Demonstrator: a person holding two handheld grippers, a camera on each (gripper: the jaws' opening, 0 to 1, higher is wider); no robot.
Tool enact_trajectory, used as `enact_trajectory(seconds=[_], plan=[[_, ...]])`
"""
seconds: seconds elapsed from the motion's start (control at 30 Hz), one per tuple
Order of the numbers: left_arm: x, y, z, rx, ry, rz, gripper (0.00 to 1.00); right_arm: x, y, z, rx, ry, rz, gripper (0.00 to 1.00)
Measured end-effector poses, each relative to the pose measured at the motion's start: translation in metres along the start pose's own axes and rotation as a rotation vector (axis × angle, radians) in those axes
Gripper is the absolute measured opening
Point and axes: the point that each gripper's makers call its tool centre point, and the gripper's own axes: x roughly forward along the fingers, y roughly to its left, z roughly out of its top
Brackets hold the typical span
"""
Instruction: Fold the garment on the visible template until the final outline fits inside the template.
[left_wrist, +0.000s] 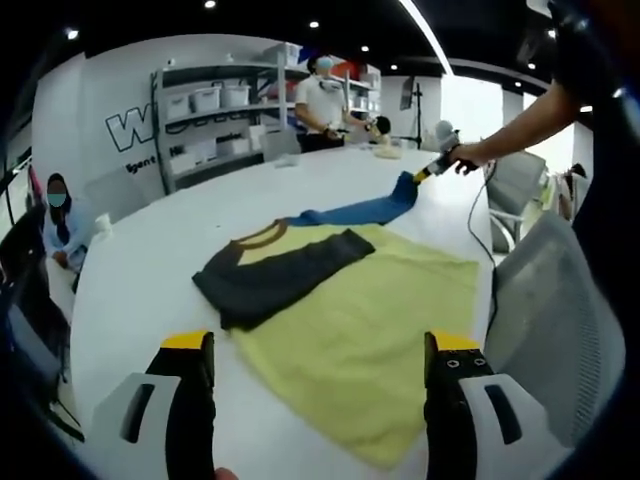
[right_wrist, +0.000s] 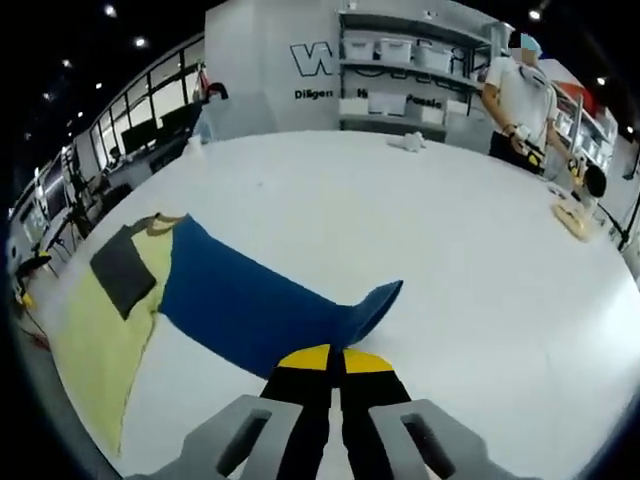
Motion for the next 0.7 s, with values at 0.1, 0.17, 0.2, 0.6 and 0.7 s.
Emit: enact_trajectory(seconds=[0.1,0.17,0.2,0.6,0.7], plan=[[0.0,0.0,0.001,0.0,-0.005,0.0,0.84,-0.003,0.006,0.009,-0.024,-0.014,0.01,0.0],[0.0,-0.001,0.001,0.001,-0.006,-0.001,0.84,-0.005,0.009,0.016,-0.025,-0.027,0.02,0.0],[0.001,-0.002,0.001,-0.002,-0.004,-0.002,0.83,-0.006,0.011,0.018,-0.028,-0.03,0.024,0.0],[0.003,-0.004,-0.002,-0.007,-0.008,-0.005,0.85,-0.012,0.048,0.05,-0.121,-0.072,0.09,0.0],[0.003,-0.004,-0.001,-0.005,-0.01,-0.005,0.85,-0.013,0.059,0.058,-0.15,-0.081,0.108,0.0]])
